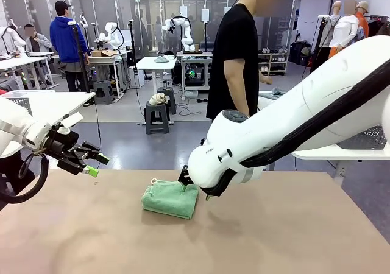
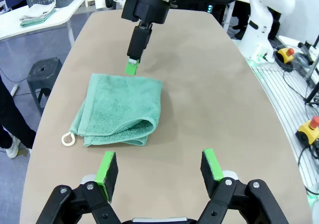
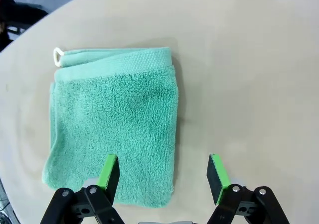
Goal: Fold the towels and place them in the basket.
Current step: Place the folded Towel with hook on the right side of the table.
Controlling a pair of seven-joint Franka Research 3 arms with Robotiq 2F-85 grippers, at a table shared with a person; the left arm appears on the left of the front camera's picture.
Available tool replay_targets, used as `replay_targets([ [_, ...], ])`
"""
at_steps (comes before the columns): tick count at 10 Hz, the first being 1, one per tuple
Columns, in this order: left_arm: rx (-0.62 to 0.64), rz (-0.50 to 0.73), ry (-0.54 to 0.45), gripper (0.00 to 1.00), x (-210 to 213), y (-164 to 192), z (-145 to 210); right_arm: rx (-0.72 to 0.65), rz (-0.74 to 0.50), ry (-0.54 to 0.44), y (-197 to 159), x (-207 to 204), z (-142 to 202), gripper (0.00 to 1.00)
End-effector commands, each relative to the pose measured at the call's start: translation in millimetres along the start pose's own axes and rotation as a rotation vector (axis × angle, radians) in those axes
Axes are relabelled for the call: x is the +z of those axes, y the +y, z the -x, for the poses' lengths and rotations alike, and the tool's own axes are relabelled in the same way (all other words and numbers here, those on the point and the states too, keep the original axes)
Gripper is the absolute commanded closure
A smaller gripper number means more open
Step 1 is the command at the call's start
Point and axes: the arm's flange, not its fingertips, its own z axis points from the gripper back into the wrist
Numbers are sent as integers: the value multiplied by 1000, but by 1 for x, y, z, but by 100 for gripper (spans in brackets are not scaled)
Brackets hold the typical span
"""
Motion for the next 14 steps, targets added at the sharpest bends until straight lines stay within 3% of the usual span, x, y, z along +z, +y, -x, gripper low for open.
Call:
replay_targets([
  [1,-17,5,2,15,1,0,0,-23,26,-16,16,-6,-7,11],
  [11,-17,5,2,15,1,0,0,-16,44,14,20,-27,-21,11],
  [12,-17,5,2,15,1,0,0,-23,43,19,19,-29,-21,31],
  [13,-17,5,2,15,1,0,0,-18,36,23,19,-29,-22,31],
  [14,-17,5,2,15,1,0,0,-21,33,23,18,-29,-22,51],
])
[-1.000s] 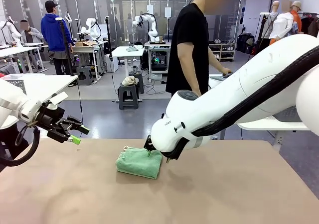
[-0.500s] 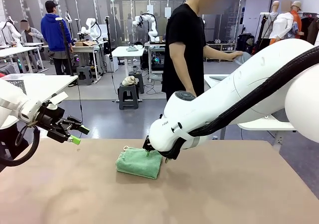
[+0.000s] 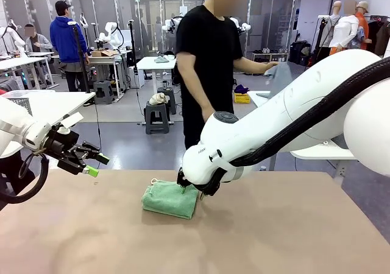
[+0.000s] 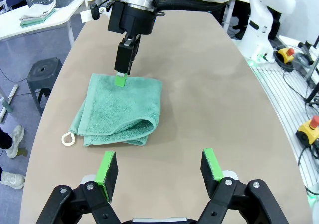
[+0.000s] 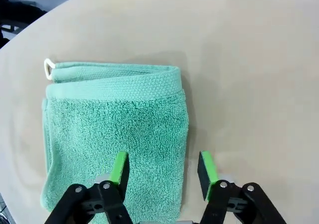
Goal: Fold the towels and place them in the basket.
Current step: Place the folded Towel with hook on the right side of the table.
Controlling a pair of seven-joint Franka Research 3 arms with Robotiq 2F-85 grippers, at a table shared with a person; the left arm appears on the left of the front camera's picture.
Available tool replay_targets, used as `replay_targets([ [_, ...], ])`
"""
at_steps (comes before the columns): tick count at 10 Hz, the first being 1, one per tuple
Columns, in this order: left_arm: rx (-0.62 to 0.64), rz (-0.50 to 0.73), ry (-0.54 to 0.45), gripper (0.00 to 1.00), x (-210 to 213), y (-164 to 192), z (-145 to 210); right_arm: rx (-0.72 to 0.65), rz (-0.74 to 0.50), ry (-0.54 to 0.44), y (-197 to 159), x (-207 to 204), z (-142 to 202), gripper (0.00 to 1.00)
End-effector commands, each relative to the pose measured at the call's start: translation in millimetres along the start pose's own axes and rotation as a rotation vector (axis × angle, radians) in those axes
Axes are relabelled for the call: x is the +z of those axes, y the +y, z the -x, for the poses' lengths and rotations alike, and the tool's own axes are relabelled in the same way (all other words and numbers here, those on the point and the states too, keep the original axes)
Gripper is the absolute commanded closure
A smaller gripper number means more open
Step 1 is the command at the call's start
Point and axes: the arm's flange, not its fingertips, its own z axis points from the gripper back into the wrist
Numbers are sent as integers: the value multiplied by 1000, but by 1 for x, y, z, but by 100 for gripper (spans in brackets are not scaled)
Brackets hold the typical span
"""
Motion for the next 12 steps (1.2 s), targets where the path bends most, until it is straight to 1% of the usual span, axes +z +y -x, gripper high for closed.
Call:
replay_targets([
  [1,-17,5,2,15,1,0,0,-20,6,-1,8,-3,-3,37],
  [2,-17,5,2,15,1,0,0,-19,5,2,8,-5,-3,70],
  [3,-17,5,2,15,1,0,0,-17,3,4,8,-6,-4,57],
  [4,-17,5,2,15,1,0,0,-17,1,6,8,-7,-4,90],
  [5,-17,5,2,15,1,0,0,-17,0,9,8,-8,-5,77],
  [6,-17,5,2,15,1,0,0,-16,2,10,8,-9,-5,100],
  [7,-17,5,2,15,1,0,0,-10,10,10,10,-8,-4,96],
  [8,-17,5,2,15,1,0,0,3,23,10,11,-5,-2,100],
  [10,-17,5,2,15,1,0,0,53,53,4,12,0,-3,100],
  [11,-17,5,2,15,1,0,0,6,5,12,5,-5,-2,100],
  [12,-17,5,2,15,1,0,0,6,5,12,5,-5,-2,100],
])
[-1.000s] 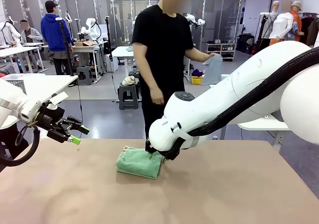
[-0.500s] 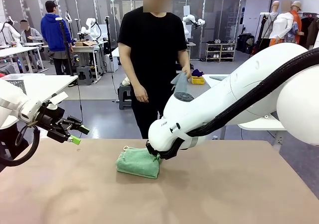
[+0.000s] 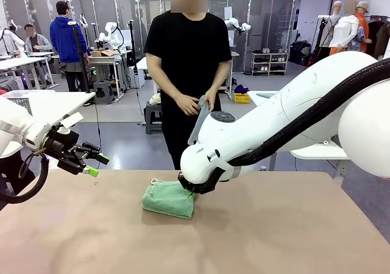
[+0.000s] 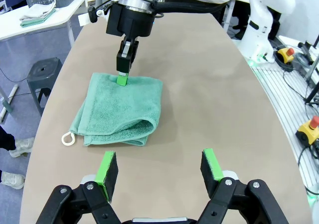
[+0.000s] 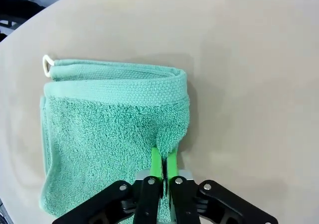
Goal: Fold the towels and place them in the basket.
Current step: Place the folded Towel with hook on the right side of the table.
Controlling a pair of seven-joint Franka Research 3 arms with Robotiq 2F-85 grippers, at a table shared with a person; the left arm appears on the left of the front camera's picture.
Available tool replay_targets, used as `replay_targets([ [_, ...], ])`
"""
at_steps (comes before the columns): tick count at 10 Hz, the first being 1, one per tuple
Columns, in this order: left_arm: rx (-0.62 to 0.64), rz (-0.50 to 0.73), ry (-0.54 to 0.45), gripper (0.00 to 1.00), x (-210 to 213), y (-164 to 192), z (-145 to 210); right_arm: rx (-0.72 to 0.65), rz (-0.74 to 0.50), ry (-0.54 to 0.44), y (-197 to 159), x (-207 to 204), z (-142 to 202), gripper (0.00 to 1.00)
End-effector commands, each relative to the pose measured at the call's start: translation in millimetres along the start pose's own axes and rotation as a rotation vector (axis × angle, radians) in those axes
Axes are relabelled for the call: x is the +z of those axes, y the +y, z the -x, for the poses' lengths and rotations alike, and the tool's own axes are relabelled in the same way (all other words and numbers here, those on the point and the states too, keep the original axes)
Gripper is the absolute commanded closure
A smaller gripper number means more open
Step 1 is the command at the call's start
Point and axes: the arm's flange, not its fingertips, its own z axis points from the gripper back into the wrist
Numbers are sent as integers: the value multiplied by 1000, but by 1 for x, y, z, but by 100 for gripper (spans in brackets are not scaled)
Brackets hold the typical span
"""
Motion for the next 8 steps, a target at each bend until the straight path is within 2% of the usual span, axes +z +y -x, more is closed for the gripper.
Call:
replay_targets([
  [1,-17,5,2,15,1,0,0,-13,-9,-2,0,-1,0,100],
  [3,-17,5,2,15,1,0,0,-13,-9,-2,0,-1,0,100],
  [4,-17,5,2,15,1,0,0,-3,-1,1,0,0,0,95],
  [5,-17,5,2,15,1,0,0,97,102,-62,-12,4,0,96],
  [6,-17,5,2,15,1,0,0,215,169,-49,-35,12,-2,96],
  [8,-17,5,2,15,1,0,0,300,214,-80,-108,35,-21,96],
])
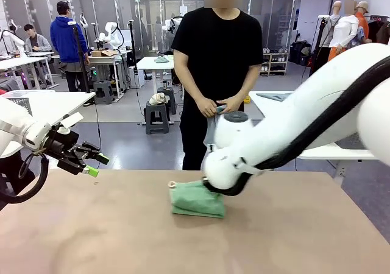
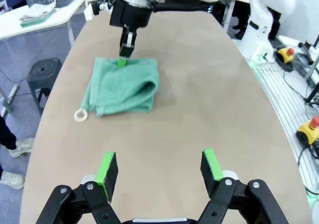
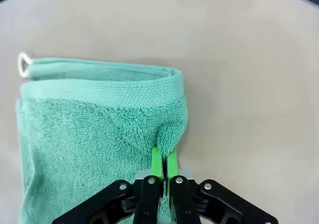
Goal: Fold the towels and place them in the basket.
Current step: Place the folded Towel with hook on the right side of the table.
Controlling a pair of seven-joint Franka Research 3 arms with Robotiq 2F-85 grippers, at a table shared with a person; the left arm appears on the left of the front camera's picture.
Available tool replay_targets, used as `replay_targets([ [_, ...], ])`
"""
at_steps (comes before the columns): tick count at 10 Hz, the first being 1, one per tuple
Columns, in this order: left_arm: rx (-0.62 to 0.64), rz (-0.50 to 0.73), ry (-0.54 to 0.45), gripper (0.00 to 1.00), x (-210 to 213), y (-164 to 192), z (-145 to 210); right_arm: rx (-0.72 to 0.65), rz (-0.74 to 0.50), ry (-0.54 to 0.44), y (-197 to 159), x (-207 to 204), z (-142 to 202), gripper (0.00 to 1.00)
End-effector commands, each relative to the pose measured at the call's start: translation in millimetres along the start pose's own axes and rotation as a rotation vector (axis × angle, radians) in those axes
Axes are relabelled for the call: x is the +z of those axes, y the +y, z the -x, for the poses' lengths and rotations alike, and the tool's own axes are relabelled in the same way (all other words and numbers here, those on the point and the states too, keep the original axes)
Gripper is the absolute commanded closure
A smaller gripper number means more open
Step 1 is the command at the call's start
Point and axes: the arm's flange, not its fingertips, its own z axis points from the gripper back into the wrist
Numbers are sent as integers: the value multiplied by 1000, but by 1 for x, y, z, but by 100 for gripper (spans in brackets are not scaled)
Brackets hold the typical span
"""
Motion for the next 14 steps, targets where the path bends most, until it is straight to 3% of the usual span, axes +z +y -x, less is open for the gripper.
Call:
replay_targets([
  [1,-17,5,2,15,1,0,0,56,64,-48,-75,12,4,96],
  [3,-17,5,2,15,1,0,0,135,86,-56,-150,18,7,96],
  [5,-17,5,2,15,1,0,0,86,104,-30,-223,16,-4,96],
  [7,-17,5,2,15,1,0,0,65,117,-28,-267,13,-17,96],
  [9,-17,5,2,15,1,0,0,66,150,-9,-300,21,-19,96],
  [12,-17,5,2,15,1,0,0,113,166,-19,-318,27,-19,96],
  [13,-17,5,2,15,1,0,0,121,164,-10,-319,26,-20,75],
  [14,-17,5,2,15,1,0,0,128,163,-8,-319,24,-20,75],
])
